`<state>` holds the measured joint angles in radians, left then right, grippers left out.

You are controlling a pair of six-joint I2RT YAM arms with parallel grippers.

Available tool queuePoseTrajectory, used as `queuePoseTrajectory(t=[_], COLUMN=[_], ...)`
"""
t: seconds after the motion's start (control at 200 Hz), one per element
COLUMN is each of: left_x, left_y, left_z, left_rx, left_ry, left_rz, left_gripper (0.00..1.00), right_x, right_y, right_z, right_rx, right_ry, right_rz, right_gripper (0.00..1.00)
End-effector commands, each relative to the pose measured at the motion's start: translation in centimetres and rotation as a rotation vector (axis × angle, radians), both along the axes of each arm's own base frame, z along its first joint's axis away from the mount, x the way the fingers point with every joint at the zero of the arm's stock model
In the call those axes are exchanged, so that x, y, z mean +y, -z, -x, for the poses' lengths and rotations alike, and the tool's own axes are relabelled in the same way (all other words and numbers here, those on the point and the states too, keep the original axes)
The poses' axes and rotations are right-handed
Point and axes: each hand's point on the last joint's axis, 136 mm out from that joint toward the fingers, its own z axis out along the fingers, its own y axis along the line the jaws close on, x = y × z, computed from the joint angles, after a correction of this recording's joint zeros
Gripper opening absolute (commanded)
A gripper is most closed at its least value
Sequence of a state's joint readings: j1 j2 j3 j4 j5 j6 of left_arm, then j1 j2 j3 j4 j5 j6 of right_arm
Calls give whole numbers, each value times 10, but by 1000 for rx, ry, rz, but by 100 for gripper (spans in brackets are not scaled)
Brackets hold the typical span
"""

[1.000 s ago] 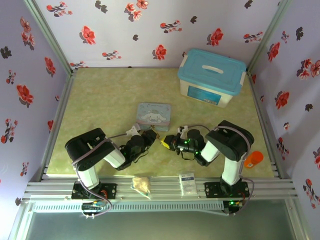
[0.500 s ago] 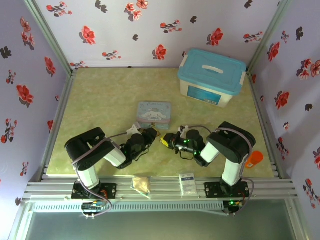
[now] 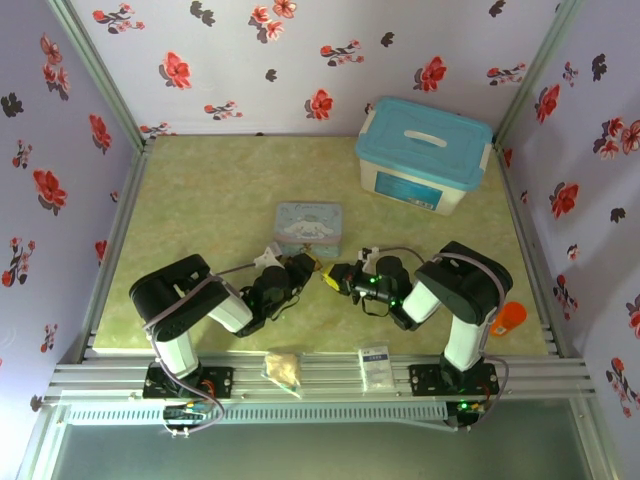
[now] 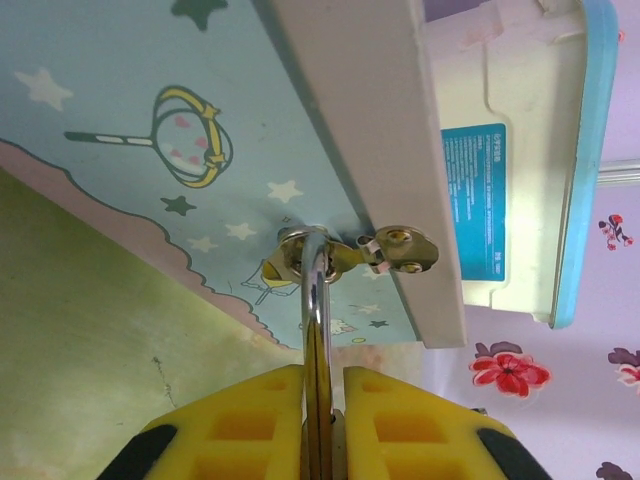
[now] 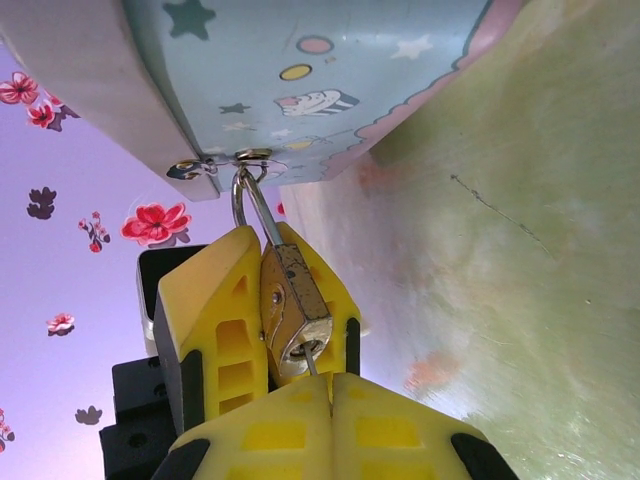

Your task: Unlock the padlock with the key

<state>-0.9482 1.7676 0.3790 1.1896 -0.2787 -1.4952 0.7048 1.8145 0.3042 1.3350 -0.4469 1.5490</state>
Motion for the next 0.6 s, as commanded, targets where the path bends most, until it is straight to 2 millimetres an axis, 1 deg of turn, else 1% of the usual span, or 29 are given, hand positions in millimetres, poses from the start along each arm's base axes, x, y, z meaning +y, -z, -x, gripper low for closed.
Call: queuePoseTrajectory(t=[0.0,0.07,0.21,0.32,0.485,0.54,0.595], left_x=[-50,-52,-58,-58,-53,-52,-53], left_y=[-59,-63,-79,-84,-98,-97,-91], left_z=[32,32,33,34,35,35,36], left_rx=[-70,-70,-93,-85,-121,-119,-108], left_ry=[249,253,279,282,281,281,282], left_rz=[200,212,245,272,282,279,268], left_gripper=[0,0,0,0,0,0,0], right_x=[7,5,0,-6,3,2,3], right_y=[-46,-51,-58,-51,-33,-31,-35], right_z=[-34,-35,-43,-49,-46,-46,-46], right_rx=[-141,-133,-143,-159,-159,-153,-166], right_ry=[102,118,137,136,79,83,85], right_rz=[-85,-99,-115,-85,-48,-44,-49], right_gripper=[0,0,0,0,0,0,0])
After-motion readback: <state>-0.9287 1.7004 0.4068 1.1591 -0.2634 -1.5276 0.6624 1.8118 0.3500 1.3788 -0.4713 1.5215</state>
